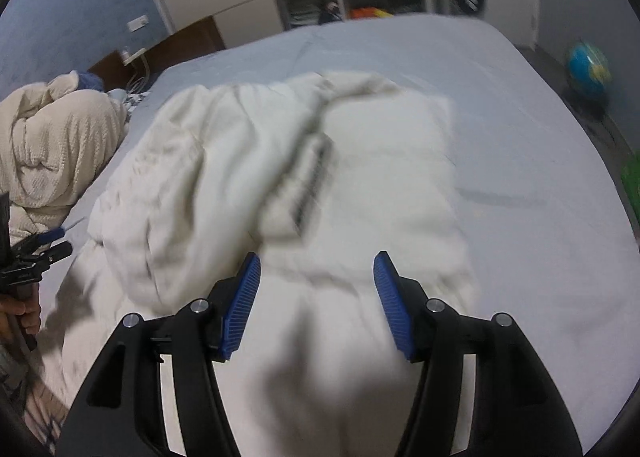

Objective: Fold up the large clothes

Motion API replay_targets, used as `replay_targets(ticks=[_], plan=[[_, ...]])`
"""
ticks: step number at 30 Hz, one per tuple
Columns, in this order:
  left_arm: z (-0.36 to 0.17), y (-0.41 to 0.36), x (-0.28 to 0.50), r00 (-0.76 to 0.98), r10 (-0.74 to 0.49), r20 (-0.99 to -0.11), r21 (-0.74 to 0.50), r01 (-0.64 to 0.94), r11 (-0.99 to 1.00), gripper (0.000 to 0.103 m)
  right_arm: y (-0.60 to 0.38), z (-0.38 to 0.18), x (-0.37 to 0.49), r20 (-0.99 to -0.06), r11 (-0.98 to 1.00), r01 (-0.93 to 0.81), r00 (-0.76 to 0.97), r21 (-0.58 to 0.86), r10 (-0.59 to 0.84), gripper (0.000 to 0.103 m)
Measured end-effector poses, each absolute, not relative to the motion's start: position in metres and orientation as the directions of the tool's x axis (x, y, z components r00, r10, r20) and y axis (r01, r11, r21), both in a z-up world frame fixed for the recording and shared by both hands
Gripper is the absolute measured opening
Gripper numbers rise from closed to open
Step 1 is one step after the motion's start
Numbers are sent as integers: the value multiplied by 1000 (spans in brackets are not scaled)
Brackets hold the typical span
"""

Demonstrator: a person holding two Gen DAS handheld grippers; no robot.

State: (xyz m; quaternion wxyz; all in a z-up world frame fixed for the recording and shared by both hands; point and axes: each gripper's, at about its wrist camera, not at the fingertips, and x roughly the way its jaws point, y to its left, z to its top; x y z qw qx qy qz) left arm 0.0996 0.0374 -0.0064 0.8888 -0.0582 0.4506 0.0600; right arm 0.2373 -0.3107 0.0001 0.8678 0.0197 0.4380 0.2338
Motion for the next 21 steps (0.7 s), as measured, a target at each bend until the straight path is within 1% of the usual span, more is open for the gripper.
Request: replay_targets(ticks=[7,11,14,18,21], plan=[[-8,68,38,523,79,-849,-97,-301,949,95,-379,-14,193,-781,913,-248,474,324,406,56],[-4,74,29,500,85,-862,-104,-338,935,95,-402,-21,176,-791,908,-197,445,371,420,57],[-10,81,18,447,72,-892,-120,-387,914,95,-414,-29,167,-800,891,-169,394,422,453,58],[-28,90,-3,374,0,-927,-186,-461,868,95,-427,-42,156,-797,859,-122,327,497,508,58],[-37,93,-20,352,-48,-935,-227,-488,843,95,-433,-49,143,-799,851,-106,301,515,521,58]])
